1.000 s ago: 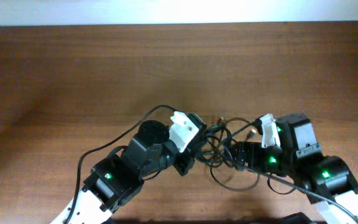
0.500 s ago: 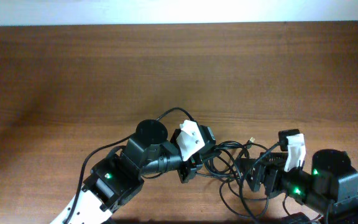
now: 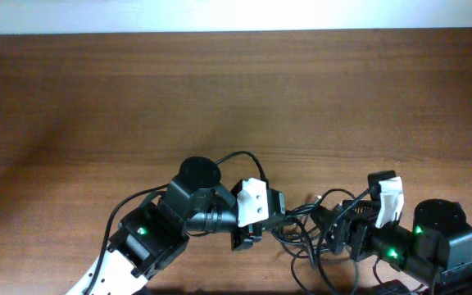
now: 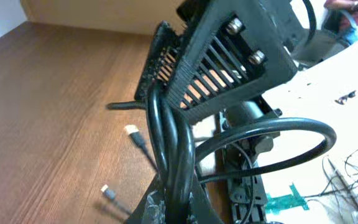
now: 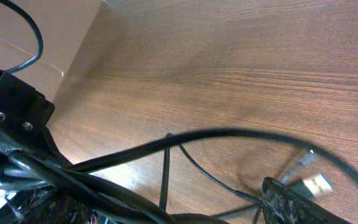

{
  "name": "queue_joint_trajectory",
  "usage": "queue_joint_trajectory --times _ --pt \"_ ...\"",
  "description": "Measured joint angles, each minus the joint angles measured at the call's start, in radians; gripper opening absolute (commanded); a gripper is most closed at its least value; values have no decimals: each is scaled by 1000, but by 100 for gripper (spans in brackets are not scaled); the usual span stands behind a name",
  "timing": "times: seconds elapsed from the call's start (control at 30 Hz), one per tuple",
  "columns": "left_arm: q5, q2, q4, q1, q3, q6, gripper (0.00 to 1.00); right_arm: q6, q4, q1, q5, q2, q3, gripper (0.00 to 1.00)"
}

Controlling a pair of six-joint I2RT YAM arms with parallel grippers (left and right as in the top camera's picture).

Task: Untangle cables

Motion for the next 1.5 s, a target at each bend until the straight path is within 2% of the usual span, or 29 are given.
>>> queue_joint_trajectory --times 0.2,0.37,0.57,0.7,0.87,1.0,1.17,1.2,1.3,1.37,1.4,1.5 --pt "14 0 -35 0 0 57 0 -6 -5 0 -1 0 0 85" --pt "34 0 -170 0 2 159 0 -3 6 0 17 -1 0 85" --pt "78 0 -170 -1 2 206 0 -3 7 0 31 -1 0 84" --pt "85 0 -98 -1 2 216 0 -39 10 0 -7 -1 0 82" --pt "50 0 -91 -2 2 211 0 -160 95 0 -202 -1 0 83" --pt "16 0 -64 -2 2 183 0 -276 92 0 -368 -1 0 86" --pt "-25 0 58 -2 0 31 0 -386 21 0 -435 -1 1 85" --pt "-41 0 66 -2 0 -3 0 -399 18 0 -435 -1 1 79" --pt "-74 0 86 -3 0 -79 0 -424 16 0 -435 -1 1 33" --pt "-81 0 89 -3 0 -97 0 -430 11 0 -434 -1 1 11" --pt "-81 0 89 -3 0 -101 0 -429 12 0 -433 -1 1 4" --pt "-86 0 92 -3 0 -108 0 -426 29 0 -423 -1 1 4"
